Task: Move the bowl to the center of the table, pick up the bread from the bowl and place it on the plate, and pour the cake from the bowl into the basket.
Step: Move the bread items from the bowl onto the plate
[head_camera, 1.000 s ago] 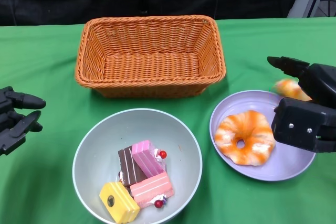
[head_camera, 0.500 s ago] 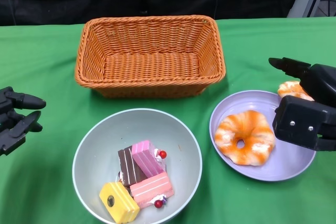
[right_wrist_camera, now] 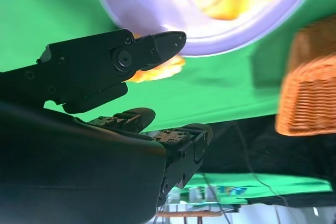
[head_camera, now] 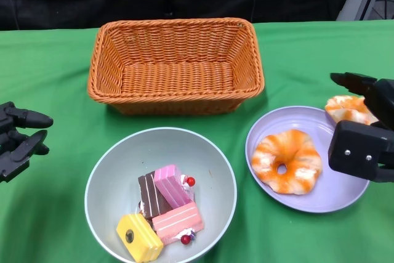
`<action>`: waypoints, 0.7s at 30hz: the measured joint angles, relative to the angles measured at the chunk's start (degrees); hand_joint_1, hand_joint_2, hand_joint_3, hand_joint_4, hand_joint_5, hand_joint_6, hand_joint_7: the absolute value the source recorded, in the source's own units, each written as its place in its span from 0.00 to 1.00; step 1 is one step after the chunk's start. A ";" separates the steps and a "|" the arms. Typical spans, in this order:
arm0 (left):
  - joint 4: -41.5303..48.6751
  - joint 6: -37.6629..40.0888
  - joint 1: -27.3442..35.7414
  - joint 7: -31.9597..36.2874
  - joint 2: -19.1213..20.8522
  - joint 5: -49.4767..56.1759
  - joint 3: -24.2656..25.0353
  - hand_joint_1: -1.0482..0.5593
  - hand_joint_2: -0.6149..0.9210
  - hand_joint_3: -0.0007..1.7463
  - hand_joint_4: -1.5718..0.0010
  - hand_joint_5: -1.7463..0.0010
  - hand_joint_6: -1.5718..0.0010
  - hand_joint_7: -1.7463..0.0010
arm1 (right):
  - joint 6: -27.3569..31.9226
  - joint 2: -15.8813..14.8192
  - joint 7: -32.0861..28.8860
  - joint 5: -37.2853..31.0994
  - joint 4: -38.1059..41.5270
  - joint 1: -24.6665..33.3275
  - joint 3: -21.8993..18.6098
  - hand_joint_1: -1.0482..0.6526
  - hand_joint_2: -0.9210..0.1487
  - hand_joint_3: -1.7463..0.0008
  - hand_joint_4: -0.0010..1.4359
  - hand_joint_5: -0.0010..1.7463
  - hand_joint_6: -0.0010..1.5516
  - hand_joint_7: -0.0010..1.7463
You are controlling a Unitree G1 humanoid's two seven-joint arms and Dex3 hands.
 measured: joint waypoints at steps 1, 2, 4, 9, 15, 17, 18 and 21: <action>0.05 0.00 -0.03 0.00 0.00 -0.01 0.02 0.59 1.00 0.16 0.47 0.32 0.44 0.55 | 0.45 -0.11 -0.02 -0.87 0.25 -0.03 0.22 0.27 0.00 0.96 0.31 0.01 0.22 0.00; 0.10 0.00 -0.07 -0.01 0.00 -0.03 0.03 0.59 1.00 0.16 0.47 0.32 0.44 0.55 | 1.09 -0.23 -0.03 -1.62 0.46 -0.04 0.59 0.26 0.00 0.96 0.31 0.00 0.22 0.00; 0.13 0.00 -0.14 -0.01 0.00 -0.05 0.07 0.60 1.00 0.16 0.47 0.32 0.44 0.54 | 2.36 -0.26 -0.02 -3.19 0.81 -0.04 1.00 0.26 0.00 0.95 0.31 0.00 0.22 0.00; 0.13 0.00 -0.15 0.00 0.07 0.00 0.10 0.60 1.00 0.16 0.48 0.33 0.44 0.54 | 4.23 -0.28 -0.19 -5.15 3.43 -0.75 1.28 0.26 0.00 0.94 0.30 0.00 0.22 0.01; 0.25 -0.01 -0.17 0.00 0.12 -0.01 0.12 0.59 1.00 0.16 0.48 0.33 0.44 0.54 | 2.20 -0.30 -3.45 -5.10 10.37 -2.25 1.38 0.25 0.00 0.95 0.33 0.01 0.24 0.01; 0.30 -0.01 -0.18 0.00 0.12 -0.01 0.12 0.59 1.00 0.16 0.48 0.33 0.44 0.55 | 1.67 -0.30 -4.40 -5.09 12.73 -3.04 1.51 0.25 0.00 0.95 0.33 0.01 0.24 0.01; 0.36 -0.02 -0.20 0.00 0.12 0.00 0.11 0.59 1.00 0.16 0.48 0.33 0.44 0.55 | 1.29 -0.29 -5.06 -5.10 14.06 -3.55 1.64 0.25 0.00 0.95 0.34 0.01 0.25 0.01; 0.51 -0.04 -0.21 0.00 0.14 -0.01 0.12 0.60 1.00 0.17 0.48 0.34 0.44 0.55 | 0.50 -0.28 -6.57 -5.11 17.62 -5.23 2.25 0.24 0.00 0.95 0.34 0.01 0.25 0.01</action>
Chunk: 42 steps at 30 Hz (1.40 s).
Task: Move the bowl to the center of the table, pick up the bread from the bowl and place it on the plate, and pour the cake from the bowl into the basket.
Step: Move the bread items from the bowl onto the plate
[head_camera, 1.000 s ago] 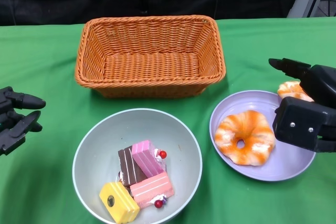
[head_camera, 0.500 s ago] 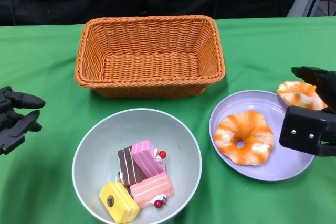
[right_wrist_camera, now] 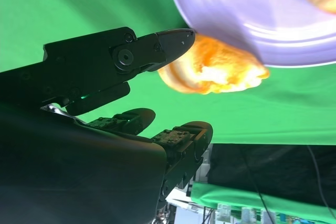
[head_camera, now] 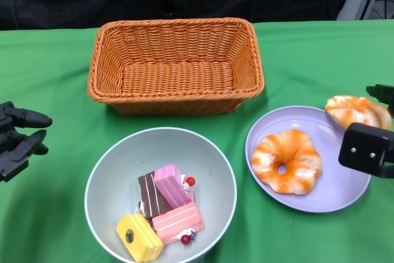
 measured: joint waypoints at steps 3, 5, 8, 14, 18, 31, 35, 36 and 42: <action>0.02 -0.01 -0.01 0.00 0.01 0.00 -0.02 0.61 1.00 0.18 0.49 0.34 0.44 0.55 | -0.93 0.18 -1.40 0.09 3.62 -1.80 0.86 0.24 0.00 0.95 0.35 0.01 0.25 0.01; 0.08 -0.07 -0.02 0.00 0.01 0.00 -0.02 0.60 1.00 0.17 0.49 0.34 0.44 0.55 | -2.05 0.59 -2.64 0.43 6.07 -2.75 1.05 0.24 0.00 0.95 0.36 0.02 0.26 0.01; 0.22 -0.27 -0.02 0.00 0.02 0.01 -0.02 0.60 1.00 0.17 0.48 0.34 0.44 0.55 | -3.90 1.25 -4.29 1.26 9.54 -4.05 1.26 0.24 0.00 0.96 0.36 0.02 0.26 0.01; 0.29 -0.48 -0.01 -0.03 0.04 -0.02 -0.02 0.60 1.00 0.17 0.49 0.34 0.44 0.55 | -6.39 1.72 -5.80 2.43 14.70 -6.72 1.99 0.24 0.00 0.95 0.36 0.01 0.26 0.01; 0.29 -0.58 0.00 -0.03 0.09 -0.02 -0.01 0.59 1.00 0.16 0.49 0.33 0.44 0.55 | -8.22 1.80 -5.80 3.02 18.04 -8.31 2.91 0.23 0.00 0.93 0.34 0.01 0.24 0.00; 0.30 -1.05 0.04 -0.01 0.38 0.04 0.00 0.60 1.00 0.16 0.49 0.34 0.44 0.55 | -12.96 2.81 -3.78 4.64 28.82 -13.51 5.59 0.22 0.00 0.91 0.33 0.00 0.23 0.00; 0.35 -1.29 0.04 0.00 0.47 0.06 0.00 0.60 1.00 0.17 0.49 0.34 0.44 0.55 | -13.30 3.49 -3.55 4.68 30.76 -14.41 6.19 0.22 0.00 0.91 0.33 0.00 0.23 0.00; 0.38 -1.40 0.04 0.00 0.53 0.07 0.00 0.60 1.00 0.17 0.49 0.34 0.44 0.55 | -13.31 3.66 -3.55 4.67 31.14 -14.53 6.42 0.23 0.00 0.91 0.35 0.01 0.24 0.01; 0.47 -1.63 0.06 -0.01 0.79 0.03 0.01 0.60 1.00 0.17 0.49 0.34 0.44 0.55 | -13.61 4.46 -4.67 4.67 33.64 -15.60 7.52 0.28 0.00 0.92 0.47 0.04 0.31 0.02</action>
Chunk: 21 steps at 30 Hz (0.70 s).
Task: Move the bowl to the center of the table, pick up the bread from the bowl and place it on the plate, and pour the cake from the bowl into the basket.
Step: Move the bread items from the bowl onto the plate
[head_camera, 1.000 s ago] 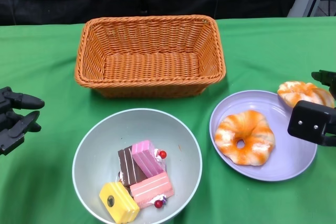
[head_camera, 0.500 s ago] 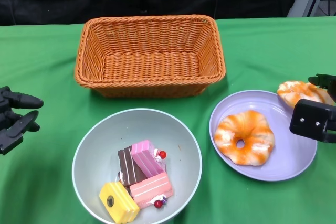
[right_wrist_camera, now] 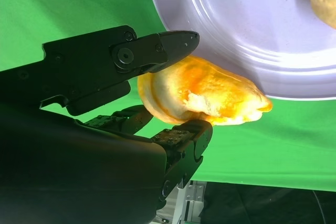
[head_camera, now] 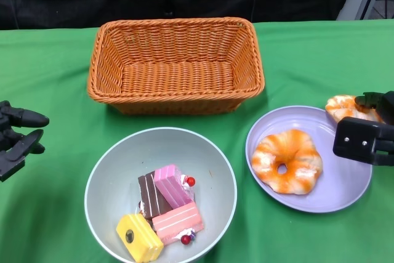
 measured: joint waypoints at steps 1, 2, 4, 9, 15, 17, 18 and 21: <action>0.02 -0.08 0.00 0.00 0.06 0.00 0.00 0.60 1.00 0.17 0.48 0.34 0.44 0.55 | -0.13 0.33 -0.57 0.01 0.62 -0.09 0.05 0.29 0.00 0.93 0.49 0.05 0.32 0.02; 0.02 -0.13 0.00 0.00 0.09 -0.01 0.00 0.60 1.00 0.17 0.48 0.34 0.44 0.55 | -0.17 0.59 -1.06 0.02 1.01 -0.11 0.09 0.30 0.00 0.93 0.51 0.05 0.33 0.03; 0.02 -0.13 0.01 0.00 0.09 -0.02 0.00 0.60 1.00 0.17 0.48 0.34 0.44 0.55 | -0.25 0.85 -2.02 0.14 1.56 -0.22 0.10 0.32 0.00 0.95 0.54 0.05 0.36 0.03; 0.02 -0.15 0.04 0.00 0.09 -0.04 0.01 0.60 1.00 0.17 0.48 0.35 0.44 0.55 | -0.26 1.55 -4.91 0.25 2.66 -0.46 0.12 0.41 0.01 0.99 0.66 0.04 0.48 0.03; 0.23 -0.37 0.04 0.00 0.17 0.00 0.00 0.60 1.00 0.17 0.48 0.35 0.44 0.55 | -0.86 2.05 -9.98 0.11 3.55 -0.45 0.51 0.49 0.01 1.00 0.80 0.09 0.60 0.04; 0.26 -0.40 0.04 0.01 0.18 0.04 -0.01 0.60 1.00 0.17 0.48 0.35 0.44 0.55 | -1.69 2.14 -11.88 -0.10 3.78 -0.37 0.80 0.49 0.02 1.00 0.78 0.09 0.63 0.04; 0.27 -0.41 0.04 0.01 0.18 0.05 -0.01 0.60 1.00 0.17 0.48 0.35 0.44 0.55 | -2.05 2.17 -12.82 -0.22 3.95 -0.32 1.05 0.49 0.03 1.00 0.77 0.09 0.65 0.04; 0.47 -0.60 0.04 0.01 0.18 0.04 -0.01 0.60 1.00 0.17 0.48 0.35 0.44 0.55 | -2.96 2.20 -15.53 -0.45 4.62 -0.15 1.90 0.48 0.03 1.00 0.77 0.09 0.67 0.04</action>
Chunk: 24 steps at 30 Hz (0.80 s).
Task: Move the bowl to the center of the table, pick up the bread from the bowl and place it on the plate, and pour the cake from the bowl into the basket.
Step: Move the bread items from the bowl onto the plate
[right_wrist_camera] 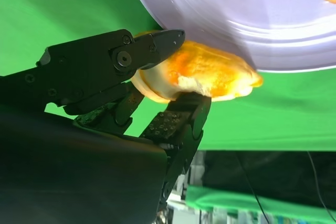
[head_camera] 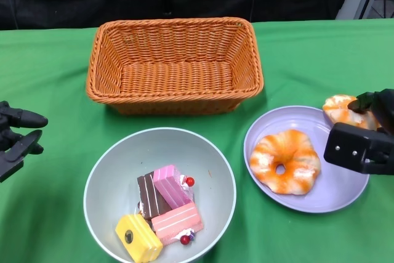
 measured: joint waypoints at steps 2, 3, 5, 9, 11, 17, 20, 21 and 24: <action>0.07 -0.18 0.00 -0.01 0.00 -0.01 0.00 0.60 1.00 0.17 0.48 0.36 0.44 0.56 | -0.40 0.00 -1.39 -0.12 0.37 0.02 0.56 0.47 0.03 1.00 0.77 0.10 0.68 0.04; 0.12 -0.33 0.00 0.00 0.00 0.00 0.00 0.60 1.00 0.17 0.48 0.36 0.44 0.56 | -0.56 0.02 -2.06 -0.15 0.56 0.03 0.69 0.47 0.03 1.00 0.76 0.13 0.70 0.03; 0.43 -0.73 0.00 0.00 0.01 0.09 -0.04 0.60 1.00 0.17 0.48 0.36 0.44 0.55 | -1.07 0.03 -3.20 -0.14 1.00 0.05 0.85 0.46 0.03 1.00 0.63 0.35 0.72 0.01; 0.66 -0.82 0.00 0.01 0.02 0.43 -0.08 0.60 1.00 0.17 0.48 0.36 0.44 0.55 | -1.61 0.04 -4.18 -0.12 1.50 0.07 1.03 0.46 0.03 1.00 0.57 0.45 0.72 0.00; 0.67 -0.84 0.00 0.01 0.03 0.54 -0.08 0.60 1.00 0.17 0.48 0.36 0.44 0.56 | -1.73 0.04 -4.39 -0.09 1.60 0.07 1.10 0.46 0.03 1.00 0.56 0.46 0.72 0.00; 0.99 -0.88 -0.01 0.00 0.04 0.55 -0.08 0.60 1.00 0.17 0.48 0.36 0.44 0.56 | -2.98 0.11 -8.46 0.22 1.60 0.90 0.79 0.47 0.04 1.00 0.59 0.38 0.72 0.00; 1.34 -0.90 -0.01 0.00 0.05 0.56 -0.09 0.61 1.00 0.17 0.48 0.36 0.44 0.56 | -3.92 0.11 -10.52 0.22 1.60 1.31 0.71 0.46 0.04 1.00 0.61 0.36 0.72 0.00; 1.36 -0.92 -0.01 0.01 0.05 0.56 -0.09 0.61 1.00 0.17 0.48 0.36 0.44 0.56 | -4.13 0.11 -11.34 0.21 1.60 1.43 0.71 0.46 0.04 1.00 0.62 0.36 0.73 0.00; 1.40 -0.92 -0.01 0.02 0.05 0.65 -0.12 0.60 1.00 0.17 0.48 0.36 0.44 0.56 | -4.44 0.11 -13.06 0.17 1.60 1.52 0.70 0.46 0.03 1.00 0.60 0.41 0.73 0.00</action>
